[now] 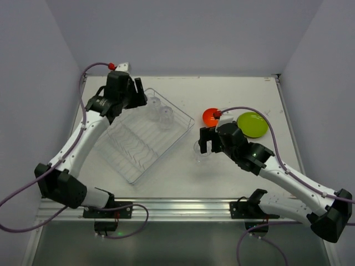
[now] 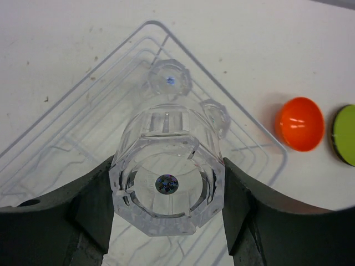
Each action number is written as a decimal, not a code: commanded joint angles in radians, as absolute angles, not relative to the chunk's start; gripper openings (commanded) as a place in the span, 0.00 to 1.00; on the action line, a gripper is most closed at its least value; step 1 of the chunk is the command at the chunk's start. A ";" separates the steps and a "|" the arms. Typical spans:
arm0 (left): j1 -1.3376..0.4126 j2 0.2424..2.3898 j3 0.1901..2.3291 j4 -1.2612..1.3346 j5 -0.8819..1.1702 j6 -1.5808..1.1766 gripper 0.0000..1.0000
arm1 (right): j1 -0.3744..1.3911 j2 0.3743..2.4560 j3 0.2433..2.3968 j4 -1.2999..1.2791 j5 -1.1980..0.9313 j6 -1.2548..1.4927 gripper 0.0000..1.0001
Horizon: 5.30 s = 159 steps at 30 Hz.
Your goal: Unload the mixed dishes from the dish rack
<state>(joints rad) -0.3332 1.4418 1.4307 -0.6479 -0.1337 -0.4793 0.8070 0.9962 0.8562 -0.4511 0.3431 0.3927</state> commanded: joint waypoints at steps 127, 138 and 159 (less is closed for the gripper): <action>-0.537 0.586 0.822 -0.632 -0.422 -0.460 1.00 | 0.492 1.155 1.144 -0.888 0.067 0.325 0.75; -0.537 0.954 1.066 -0.505 -0.080 -0.549 1.00 | 0.492 0.743 0.939 -0.448 0.181 0.399 0.99; -0.551 1.844 1.655 -0.661 -0.258 -0.486 1.00 | 0.491 0.677 0.900 -0.433 0.230 0.410 0.99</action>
<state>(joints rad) -0.5457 1.8236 1.6012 -0.6388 -0.2405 -0.5037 0.4915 0.6785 0.8852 -0.4725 0.2398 0.4107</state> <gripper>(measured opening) 0.997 0.989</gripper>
